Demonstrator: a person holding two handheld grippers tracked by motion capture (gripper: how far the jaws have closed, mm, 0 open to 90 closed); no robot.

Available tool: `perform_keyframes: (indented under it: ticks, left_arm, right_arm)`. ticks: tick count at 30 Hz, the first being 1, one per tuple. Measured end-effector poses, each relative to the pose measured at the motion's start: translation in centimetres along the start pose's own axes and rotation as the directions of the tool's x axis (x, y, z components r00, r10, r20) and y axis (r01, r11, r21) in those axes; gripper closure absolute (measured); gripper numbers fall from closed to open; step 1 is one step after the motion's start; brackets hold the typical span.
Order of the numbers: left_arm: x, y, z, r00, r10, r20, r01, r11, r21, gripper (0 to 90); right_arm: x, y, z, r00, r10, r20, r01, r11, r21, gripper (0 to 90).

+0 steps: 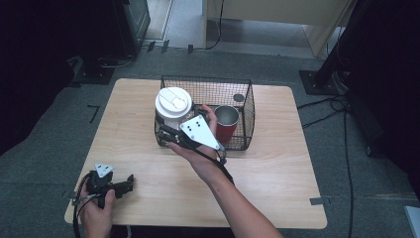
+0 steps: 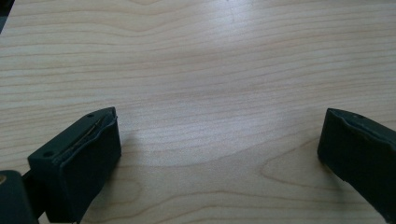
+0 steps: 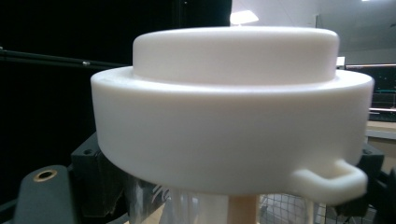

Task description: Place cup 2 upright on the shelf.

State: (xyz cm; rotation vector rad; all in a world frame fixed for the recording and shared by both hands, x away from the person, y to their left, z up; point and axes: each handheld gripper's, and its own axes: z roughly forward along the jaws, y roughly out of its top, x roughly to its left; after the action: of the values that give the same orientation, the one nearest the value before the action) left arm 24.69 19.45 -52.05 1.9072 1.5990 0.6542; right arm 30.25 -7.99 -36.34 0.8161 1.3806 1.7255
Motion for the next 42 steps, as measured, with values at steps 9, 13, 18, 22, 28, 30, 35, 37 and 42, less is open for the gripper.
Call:
perform_keyframes:
  ticks: [9, 13, 18, 22, 28, 30, 35, 37, 42]
  left_arm:
    - [0.0, 0.0, 0.0, 1.0000, 0.004, 0.005, -0.004, 1.0000, 0.001, 0.0]
    - [0.0, 0.0, 0.0, 1.0000, 0.004, 0.005, -0.004, 1.0000, -0.002, 0.0]
    - [0.0, 0.0, 0.0, 1.0000, 0.005, 0.006, -0.005, 1.0000, 0.000, 0.0]
    - [0.0, 0.0, 0.0, 1.0000, 0.006, 0.006, -0.006, 1.0000, 0.001, 0.0]
    - [0.0, 0.0, 0.0, 1.0000, 0.005, 0.006, -0.005, 1.0000, 0.000, 0.0]
    - [0.0, 0.0, 0.0, 1.0000, 0.005, 0.006, -0.005, 1.0000, 0.001, 0.0]
    - [0.0, 0.0, 0.0, 1.0000, 0.005, 0.006, -0.005, 1.0000, 0.001, 0.0]
    - [0.0, 0.0, 0.0, 1.0000, 0.006, 0.006, -0.006, 1.0000, 0.001, 0.0]
    - [0.0, 0.0, 0.0, 1.0000, 0.005, 0.006, -0.005, 1.0000, 0.000, 0.0]
  right_arm:
    - [-0.6, -0.4, 2.3, 0.9996, -0.016, 0.022, 0.016, 1.000, 0.023, 16.0]
    - [-1.0, -0.8, 3.5, 0.9991, -0.018, 0.038, 0.017, 0.999, 0.034, 16.0]
    - [-1.6, -1.5, 4.9, 0.9979, -0.021, 0.062, 0.018, 0.999, 0.050, 16.0]
    - [-2.2, -2.3, 5.9, 0.9958, -0.015, 0.091, 0.010, 0.998, 0.064, 16.0]
    - [-3.2, -3.9, 7.9, 0.9927, -0.019, 0.119, 0.006, 0.994, 0.108, 16.0]
    - [-3.6, -4.4, 8.6, 0.9917, -0.013, 0.128, -0.003, 0.993, 0.119, 16.0]
    - [-4.5, -5.9, 9.9, 0.9889, 0.021, 0.147, -0.044, 0.987, 0.157, 16.0]
    - [-4.8, -6.5, 10.3, 0.9873, 0.021, 0.158, -0.049, 0.983, 0.175, 16.0]
    - [-5.4, -7.5, 11.3, 0.9827, 0.032, 0.182, -0.072, 0.973, 0.219, 16.0]
